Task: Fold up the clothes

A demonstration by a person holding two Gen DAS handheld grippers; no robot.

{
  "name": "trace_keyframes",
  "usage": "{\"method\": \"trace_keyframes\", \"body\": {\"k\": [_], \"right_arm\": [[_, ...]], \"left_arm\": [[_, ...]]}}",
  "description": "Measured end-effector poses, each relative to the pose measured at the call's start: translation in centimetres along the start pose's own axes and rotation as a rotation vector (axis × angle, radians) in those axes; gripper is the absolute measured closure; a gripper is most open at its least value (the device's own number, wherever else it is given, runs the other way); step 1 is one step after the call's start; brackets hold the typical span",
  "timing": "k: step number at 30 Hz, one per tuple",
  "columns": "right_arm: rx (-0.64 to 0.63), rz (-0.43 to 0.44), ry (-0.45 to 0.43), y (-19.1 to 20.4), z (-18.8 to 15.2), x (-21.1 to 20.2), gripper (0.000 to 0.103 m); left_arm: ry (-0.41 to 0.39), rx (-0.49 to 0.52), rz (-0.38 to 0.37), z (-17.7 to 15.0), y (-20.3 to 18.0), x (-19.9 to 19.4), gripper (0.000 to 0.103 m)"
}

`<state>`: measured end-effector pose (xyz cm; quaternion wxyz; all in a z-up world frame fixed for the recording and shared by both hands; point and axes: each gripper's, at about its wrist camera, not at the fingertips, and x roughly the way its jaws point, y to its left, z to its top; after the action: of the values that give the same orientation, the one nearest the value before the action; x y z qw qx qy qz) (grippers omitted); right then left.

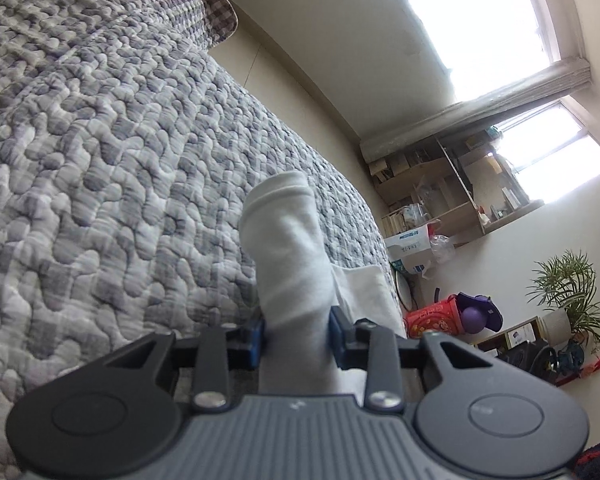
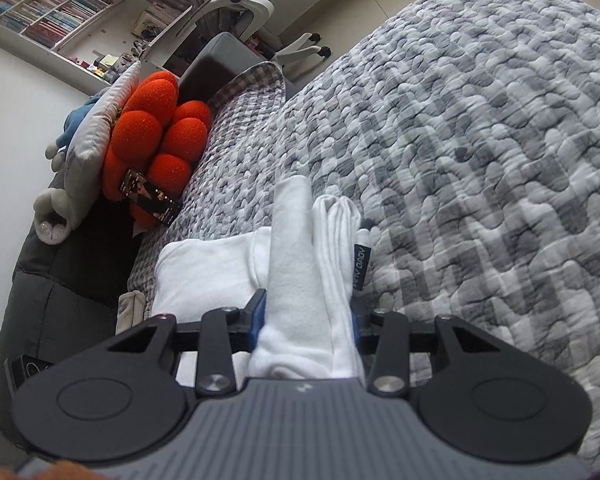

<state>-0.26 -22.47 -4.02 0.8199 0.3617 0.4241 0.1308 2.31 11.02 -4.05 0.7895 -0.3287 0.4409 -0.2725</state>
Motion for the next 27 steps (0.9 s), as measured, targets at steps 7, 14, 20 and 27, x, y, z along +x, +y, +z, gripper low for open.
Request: {"method": "trace_keyframes", "body": {"k": [7,14,20,27], "right_arm": [[0.003,-0.009,-0.017,-1.0,-0.9,0.4,0.046],[-0.064,-0.012,-0.029,-0.3,-1.3,1.0,0.059],[-0.087,0.002,-0.050,1.8,-0.9,1.7,0.064],[-0.125,0.075,-0.042,6.3,1.2,4.0,0.064]], "left_arm": [[0.022,-0.009,0.015,-1.5,1.9,2.0,0.054],[-0.012,-0.021,-0.009,-1.4,2.3,2.2,0.065],[-0.065,0.032,0.017,-0.4,1.2,-0.3,0.070],[-0.156,0.075,0.053,2.7,-0.1,-3.8,0.070]]}}
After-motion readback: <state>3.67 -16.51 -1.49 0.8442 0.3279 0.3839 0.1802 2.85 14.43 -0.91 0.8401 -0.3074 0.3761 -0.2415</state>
